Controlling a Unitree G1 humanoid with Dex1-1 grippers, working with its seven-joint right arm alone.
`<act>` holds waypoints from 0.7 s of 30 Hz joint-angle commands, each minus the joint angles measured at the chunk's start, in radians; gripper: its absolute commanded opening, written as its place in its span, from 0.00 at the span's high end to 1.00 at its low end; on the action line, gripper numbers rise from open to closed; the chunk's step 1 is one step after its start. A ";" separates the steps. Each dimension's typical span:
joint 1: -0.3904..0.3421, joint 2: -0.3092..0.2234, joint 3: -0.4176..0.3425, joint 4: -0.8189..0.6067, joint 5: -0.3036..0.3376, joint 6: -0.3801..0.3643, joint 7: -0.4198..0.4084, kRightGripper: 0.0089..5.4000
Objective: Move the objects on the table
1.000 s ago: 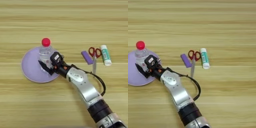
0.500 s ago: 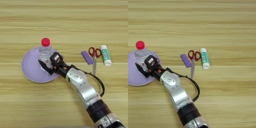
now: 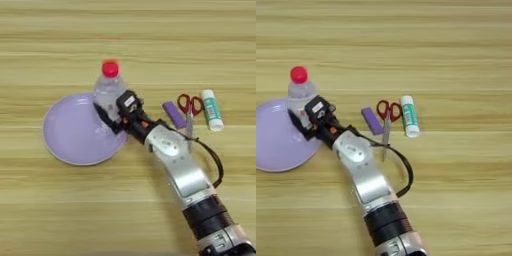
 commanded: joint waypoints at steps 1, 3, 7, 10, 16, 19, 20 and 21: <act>-0.091 0.003 -0.041 -0.094 0.020 -0.001 -0.028 0.40; -0.096 0.000 -0.056 -0.102 0.018 0.010 -0.037 0.40; -0.099 -0.003 -0.065 -0.106 0.018 0.020 -0.042 0.40; -0.102 -0.005 -0.072 -0.097 0.017 0.021 -0.045 0.40; -0.114 -0.031 -0.127 -0.083 0.017 0.036 -0.075 0.40; -0.122 -0.045 -0.149 -0.081 0.019 0.040 -0.084 0.40; -0.124 -0.052 -0.158 -0.078 0.018 0.039 -0.089 0.40; -0.126 -0.058 -0.166 -0.074 0.018 0.038 -0.094 0.40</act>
